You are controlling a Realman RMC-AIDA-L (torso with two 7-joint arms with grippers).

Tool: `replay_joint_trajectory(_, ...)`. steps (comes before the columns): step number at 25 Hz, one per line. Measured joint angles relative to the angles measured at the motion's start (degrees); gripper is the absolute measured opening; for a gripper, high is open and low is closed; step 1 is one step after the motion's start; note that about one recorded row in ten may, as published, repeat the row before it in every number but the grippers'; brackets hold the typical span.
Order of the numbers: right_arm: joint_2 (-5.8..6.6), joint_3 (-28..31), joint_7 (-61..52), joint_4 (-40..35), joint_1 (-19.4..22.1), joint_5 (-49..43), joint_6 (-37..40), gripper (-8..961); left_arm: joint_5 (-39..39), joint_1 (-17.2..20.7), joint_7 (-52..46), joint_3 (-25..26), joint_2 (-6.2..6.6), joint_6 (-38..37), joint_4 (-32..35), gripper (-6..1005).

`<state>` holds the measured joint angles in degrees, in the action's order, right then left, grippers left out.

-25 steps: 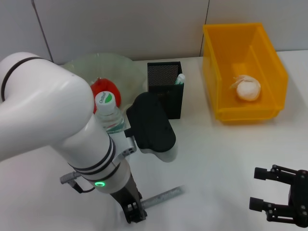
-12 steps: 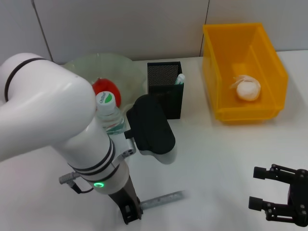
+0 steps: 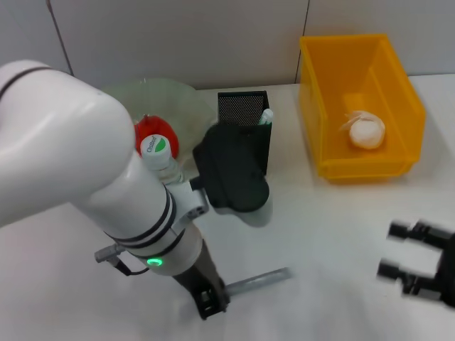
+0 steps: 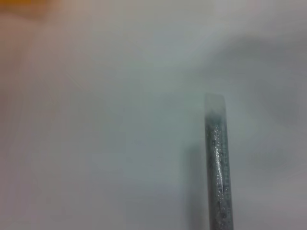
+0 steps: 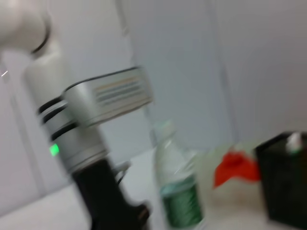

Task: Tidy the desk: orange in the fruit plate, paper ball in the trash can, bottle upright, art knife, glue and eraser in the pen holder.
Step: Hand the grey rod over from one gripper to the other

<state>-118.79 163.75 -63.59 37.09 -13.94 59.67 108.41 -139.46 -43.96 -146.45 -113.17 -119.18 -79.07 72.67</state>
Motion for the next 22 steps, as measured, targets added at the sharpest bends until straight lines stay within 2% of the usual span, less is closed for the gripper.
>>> replay_joint_trajectory(1, 0.04, 0.63, -0.53, -0.07, 1.02, 4.38, 0.25, 724, 0.04, 0.47, 0.0, 0.69, 0.01, -0.08, 1.2, 167)
replay_joint_trajectory(4, 0.21, 0.6, -0.73, -0.23, 2.09, 9.41, 1.24, 720, 0.43, 1.95, 0.38, 2.97, 0.01, 0.17, 4.06, 167)
replay_joint_trajectory(7, 0.31, 0.6, -0.84, -2.44, 4.4, 20.98, 3.51, 716, 1.84, 4.53, 1.33, 5.75, 0.13, 2.27, 7.18, 167)
replay_joint_trajectory(8, 0.31, 0.6, -0.84, -2.44, 4.4, 20.98, 3.51, 715, 1.84, 4.53, 1.33, 5.75, 0.13, 2.27, 7.18, 167)
replay_joint_trajectory(9, 0.41, 0.6, -0.7, -3.99, 5.09, 25.31, 5.2, 714, 3.27, 6.91, 2.78, 7.18, 0.19, 3.55, 9.91, 167)
replay_joint_trajectory(12, 0.63, 0.6, -0.55, -4.67, 5.36, 27.45, 7.01, 710, 4.81, 9.09, 4.23, 8.06, 0.24, 4.94, 12.49, 168)
replay_joint_trajectory(15, 0.95, 0.61, -0.53, -4.97, 5.3, 28.74, 10.3, 706, 7.58, 13.49, 7.59, 9.28, 0.3, 9.0, 16.4, 168)
replay_joint_trajectory(20, 1.04, 0.6, -0.2, -5.42, 4.65, 29.01, 13.92, 700, 19.3, 22.64, 20.78, 10.12, 0.46, 16.75, 20.33, 168)
replay_joint_trajectory(22, 0.96, 0.6, -0.12, -5.54, 4.37, 28.96, 14.35, 697, 23.46, 25.03, 25.58, 10.12, 0.47, 18.95, 20.14, 168)
